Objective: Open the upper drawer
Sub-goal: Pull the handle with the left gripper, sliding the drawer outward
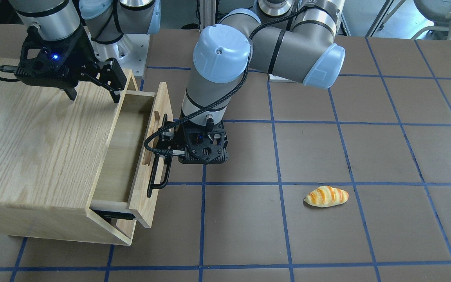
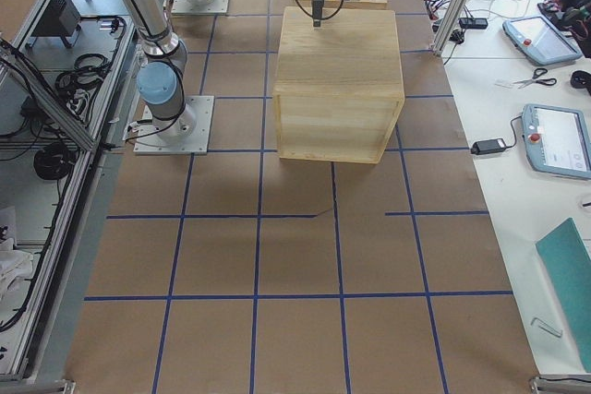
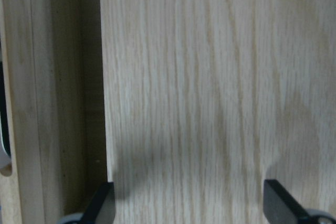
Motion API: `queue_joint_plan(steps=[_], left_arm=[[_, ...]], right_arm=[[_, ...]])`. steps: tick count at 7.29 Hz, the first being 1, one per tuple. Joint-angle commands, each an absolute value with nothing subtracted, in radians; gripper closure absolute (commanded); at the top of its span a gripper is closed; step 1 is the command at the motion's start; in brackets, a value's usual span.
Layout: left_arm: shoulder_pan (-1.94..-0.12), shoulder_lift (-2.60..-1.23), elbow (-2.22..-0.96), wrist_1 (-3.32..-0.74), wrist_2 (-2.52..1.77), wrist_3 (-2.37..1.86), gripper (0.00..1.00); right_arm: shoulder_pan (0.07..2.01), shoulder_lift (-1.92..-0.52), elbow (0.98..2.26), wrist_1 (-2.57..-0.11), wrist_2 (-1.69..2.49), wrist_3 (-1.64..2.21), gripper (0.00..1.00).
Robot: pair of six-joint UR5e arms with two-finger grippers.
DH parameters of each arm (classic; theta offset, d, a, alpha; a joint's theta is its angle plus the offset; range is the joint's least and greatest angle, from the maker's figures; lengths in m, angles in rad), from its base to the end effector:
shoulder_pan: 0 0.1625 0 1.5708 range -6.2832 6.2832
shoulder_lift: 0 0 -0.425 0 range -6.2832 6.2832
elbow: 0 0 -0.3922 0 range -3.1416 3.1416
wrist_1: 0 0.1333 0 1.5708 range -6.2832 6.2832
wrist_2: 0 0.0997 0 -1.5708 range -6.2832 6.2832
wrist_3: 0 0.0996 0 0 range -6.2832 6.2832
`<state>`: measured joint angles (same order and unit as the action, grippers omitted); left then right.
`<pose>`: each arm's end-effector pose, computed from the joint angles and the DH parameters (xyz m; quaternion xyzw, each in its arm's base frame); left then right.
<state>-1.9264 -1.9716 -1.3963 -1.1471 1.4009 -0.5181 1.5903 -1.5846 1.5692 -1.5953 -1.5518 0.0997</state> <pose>-0.3723 -0.5712 0.3891 0.0721 -0.9890 0.0532 0.1180 0.1447 -0.4872 0.4980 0.0399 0.9990 -0.0193 0.0107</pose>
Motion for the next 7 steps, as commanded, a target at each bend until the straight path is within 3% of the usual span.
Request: queue_joint_plan(steps=[1, 7], left_arm=[[-1.901, -1.965, -1.396, -1.164, 1.414, -0.496, 0.00], [-1.838, -1.947, -1.402, -1.183, 1.419, -0.407, 0.00]], right_arm=[[1.591, -1.585, 1.569, -1.595, -1.551, 0.100, 0.00], [1.591, -1.585, 1.569, -1.595, -1.551, 0.100, 0.00]])
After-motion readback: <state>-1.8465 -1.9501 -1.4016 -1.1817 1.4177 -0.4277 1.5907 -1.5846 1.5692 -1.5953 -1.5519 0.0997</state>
